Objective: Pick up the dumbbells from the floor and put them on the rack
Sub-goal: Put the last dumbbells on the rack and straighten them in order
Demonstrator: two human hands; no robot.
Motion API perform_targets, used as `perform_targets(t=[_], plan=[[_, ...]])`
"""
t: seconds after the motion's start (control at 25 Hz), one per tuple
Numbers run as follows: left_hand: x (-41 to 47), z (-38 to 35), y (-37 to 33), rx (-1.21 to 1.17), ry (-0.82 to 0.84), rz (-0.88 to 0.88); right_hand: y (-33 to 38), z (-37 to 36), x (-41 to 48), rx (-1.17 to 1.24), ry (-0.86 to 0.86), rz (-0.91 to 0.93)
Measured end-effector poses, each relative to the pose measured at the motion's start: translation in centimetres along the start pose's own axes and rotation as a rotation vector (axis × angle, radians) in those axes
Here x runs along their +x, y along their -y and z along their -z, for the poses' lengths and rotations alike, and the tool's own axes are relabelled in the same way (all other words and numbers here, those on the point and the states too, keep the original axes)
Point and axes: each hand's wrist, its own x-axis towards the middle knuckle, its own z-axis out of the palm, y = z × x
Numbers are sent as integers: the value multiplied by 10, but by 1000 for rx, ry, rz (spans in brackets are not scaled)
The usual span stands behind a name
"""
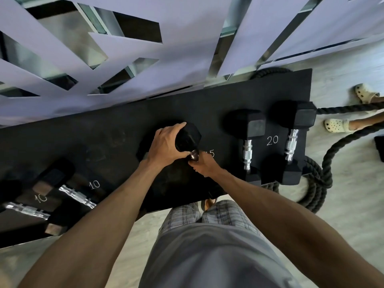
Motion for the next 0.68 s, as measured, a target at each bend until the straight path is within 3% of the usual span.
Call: perform_targets(t=[0.2, 0.4, 0.68], plan=[[-4, -8, -19, 119, -56, -24, 5, 34, -26, -159, 48, 86], [1, -26, -76, 256, -284, -171, -18, 96, -71, -160, -142, 119], [28, -80, -186, -2, -77, -290, -111, 172, -109, -138, -294, 41]])
